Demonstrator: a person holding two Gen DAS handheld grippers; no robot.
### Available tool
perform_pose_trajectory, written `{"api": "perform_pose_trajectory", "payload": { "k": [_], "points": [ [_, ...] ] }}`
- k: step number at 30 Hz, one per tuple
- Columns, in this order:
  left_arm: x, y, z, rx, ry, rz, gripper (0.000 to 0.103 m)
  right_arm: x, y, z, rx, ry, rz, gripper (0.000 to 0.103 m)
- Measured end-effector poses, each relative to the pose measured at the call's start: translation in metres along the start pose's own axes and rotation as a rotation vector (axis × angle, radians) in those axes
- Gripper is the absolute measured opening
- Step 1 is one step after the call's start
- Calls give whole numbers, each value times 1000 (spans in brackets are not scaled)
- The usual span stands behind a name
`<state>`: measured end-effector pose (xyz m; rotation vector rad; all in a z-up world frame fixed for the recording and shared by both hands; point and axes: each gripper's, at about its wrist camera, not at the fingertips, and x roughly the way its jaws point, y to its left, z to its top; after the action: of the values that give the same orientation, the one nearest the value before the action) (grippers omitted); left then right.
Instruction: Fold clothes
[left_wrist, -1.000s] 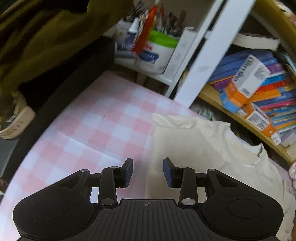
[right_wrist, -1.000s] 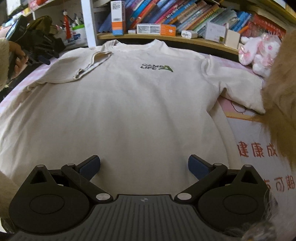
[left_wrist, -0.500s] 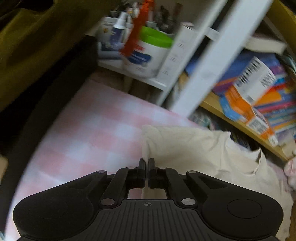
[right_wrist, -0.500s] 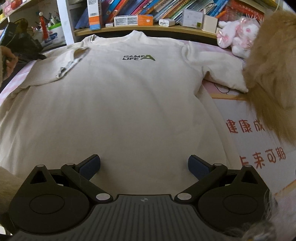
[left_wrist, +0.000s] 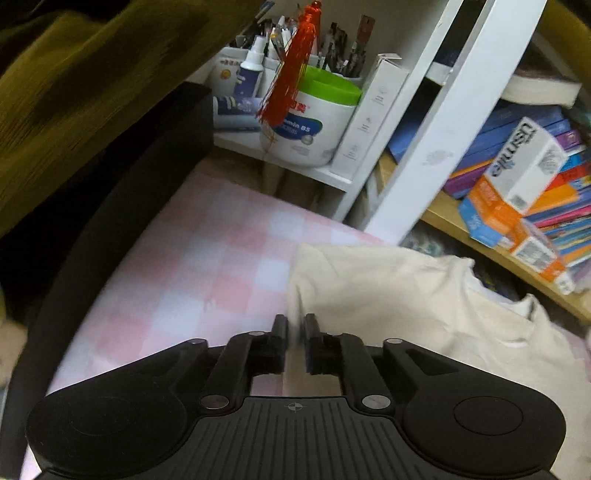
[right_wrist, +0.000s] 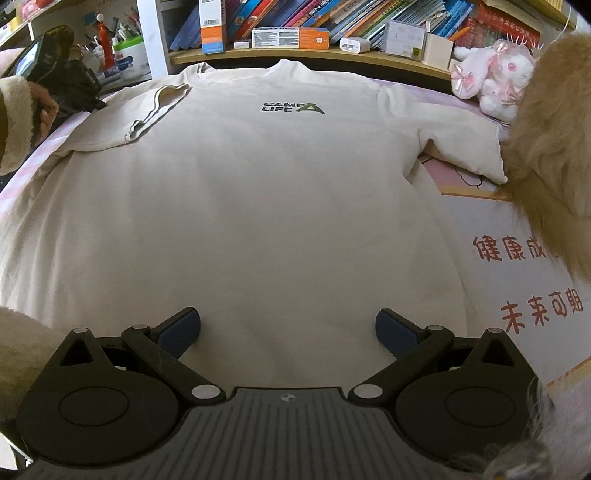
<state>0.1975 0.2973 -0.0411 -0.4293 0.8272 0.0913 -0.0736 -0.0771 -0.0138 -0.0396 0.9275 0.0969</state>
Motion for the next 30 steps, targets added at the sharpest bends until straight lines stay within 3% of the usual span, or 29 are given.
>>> {"api": "perform_pose_trajectory", "payload": {
  "k": [4, 10, 13, 15, 16, 20, 26, 30],
  "points": [
    [-32, 16, -21, 3, 13, -55, 19, -1, 1, -1, 7, -2, -5, 102],
    [-51, 26, -46, -24, 18, -117, 19, -3, 4, -5, 15, -7, -10, 102],
    [-53, 34, -48, -123, 19, -146, 18, -4, 7, -6, 17, 0, -12, 102],
    [-51, 40, -47, -179, 28, -161, 12, -6, 10, -7, 10, 7, -7, 102],
    [-50, 40, -47, -177, 32, -147, 0, -7, 11, -8, 7, 10, -4, 102],
    [-54, 38, -45, -118, 30, -100, 0, -11, 17, -13, -7, 15, -4, 102],
    [-57, 33, -45, -62, 44, -95, 6, -23, 14, -18, -16, -6, -37, 102],
    [-87, 29, -53, -32, -71, -57, 9, -30, 4, -17, 15, -31, -63, 102]
  ]
}}
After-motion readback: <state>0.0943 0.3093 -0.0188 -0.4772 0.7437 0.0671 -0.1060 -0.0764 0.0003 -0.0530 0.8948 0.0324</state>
